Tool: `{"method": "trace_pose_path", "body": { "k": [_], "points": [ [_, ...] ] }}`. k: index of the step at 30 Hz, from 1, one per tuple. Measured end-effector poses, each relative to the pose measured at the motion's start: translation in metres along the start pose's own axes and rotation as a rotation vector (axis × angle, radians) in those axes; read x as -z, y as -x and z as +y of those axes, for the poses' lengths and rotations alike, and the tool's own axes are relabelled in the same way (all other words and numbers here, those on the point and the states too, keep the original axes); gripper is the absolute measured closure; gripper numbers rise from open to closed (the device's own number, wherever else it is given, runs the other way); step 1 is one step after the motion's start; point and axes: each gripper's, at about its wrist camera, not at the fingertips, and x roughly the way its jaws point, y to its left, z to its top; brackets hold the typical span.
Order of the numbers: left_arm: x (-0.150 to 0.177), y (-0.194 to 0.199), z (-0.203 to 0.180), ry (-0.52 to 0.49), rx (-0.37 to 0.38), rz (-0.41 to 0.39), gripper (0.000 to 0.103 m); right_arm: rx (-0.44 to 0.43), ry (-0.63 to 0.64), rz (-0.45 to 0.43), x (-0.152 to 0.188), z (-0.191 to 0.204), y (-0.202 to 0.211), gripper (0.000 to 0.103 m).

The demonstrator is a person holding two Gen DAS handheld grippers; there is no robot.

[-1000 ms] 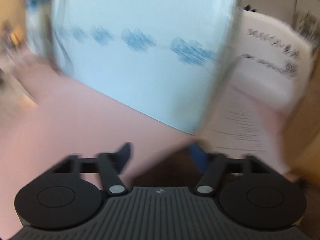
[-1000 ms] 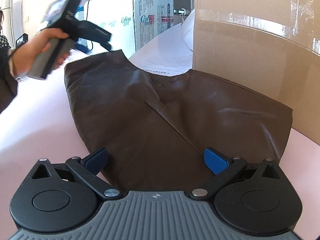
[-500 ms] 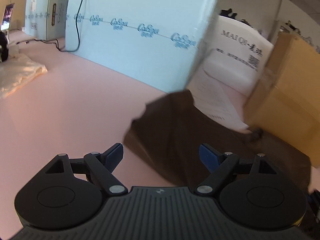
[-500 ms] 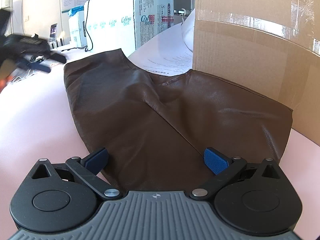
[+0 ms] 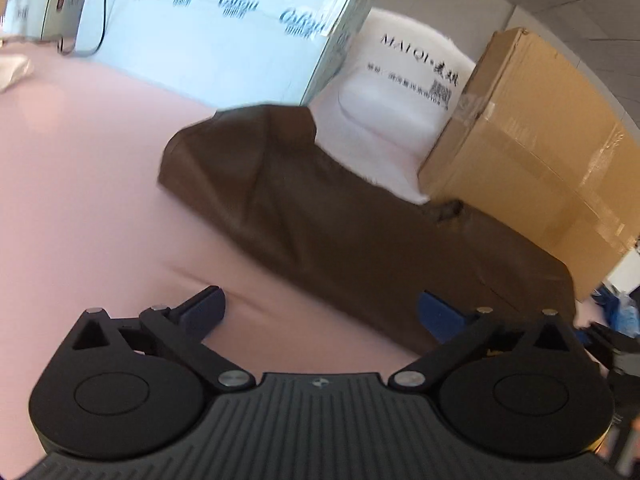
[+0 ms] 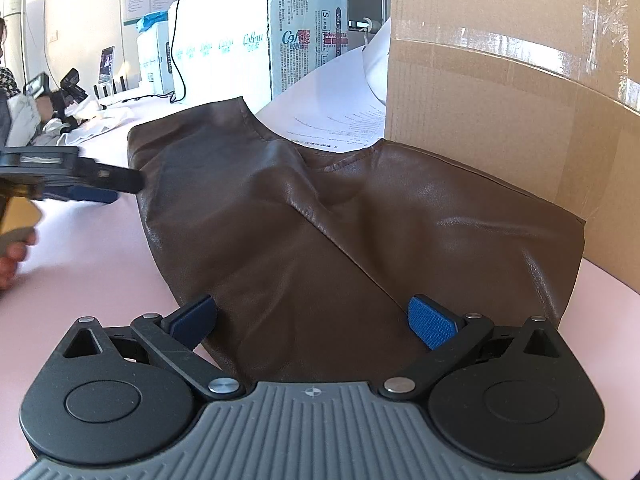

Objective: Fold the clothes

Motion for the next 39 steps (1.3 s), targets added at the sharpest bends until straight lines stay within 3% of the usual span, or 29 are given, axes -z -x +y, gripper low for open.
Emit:
{"method": "trace_pose_path", "body": {
  "k": [5, 15, 21, 24, 26, 29, 32, 34, 36, 39],
  "points": [
    [-0.01, -0.009, 0.023, 0.184, 0.097, -0.078, 0.0, 0.0, 0.001, 0.0, 0.0, 0.0, 0.0, 0.0],
    [-0.015, -0.031, -0.004, 0.157, 0.002, -0.101, 0.0, 0.001, 0.001, 0.0, 0.0, 0.0, 0.0, 0.0],
    [-0.014, -0.028, -0.001, 0.178, 0.002, -0.126, 0.0, 0.014, 0.012, -0.01, 0.0, 0.003, 0.003, 0.0],
    [-0.013, -0.026, -0.001, 0.172, -0.021, -0.13, 0.009, 0.083, -0.02, -0.021, 0.001, 0.007, 0.011, 0.0],
    [-0.012, -0.024, -0.001, 0.17, -0.037, -0.131, 0.015, 0.143, -0.131, -0.025, 0.004, 0.008, 0.024, 0.0],
    [-0.012, -0.023, -0.003, 0.152, -0.088, -0.129, 0.034, 0.092, -0.291, -0.065, 0.013, 0.016, 0.055, 0.0],
    [-0.012, -0.025, -0.006, 0.137, -0.13, -0.121, 0.051, 0.13, -0.449, -0.083, 0.024, 0.024, 0.081, 0.0],
    [-0.011, -0.025, -0.007, 0.125, -0.15, -0.116, 0.053, 0.128, -0.604, -0.077, 0.033, 0.022, 0.095, 0.0],
    [-0.011, -0.025, -0.008, 0.116, -0.162, -0.112, 0.058, 0.068, -0.777, -0.076, 0.046, 0.012, 0.101, 0.0],
    [-0.011, -0.024, -0.008, 0.111, -0.171, -0.107, 0.063, 0.034, -0.938, -0.112, 0.062, 0.0, 0.105, 0.0]
  ]
}}
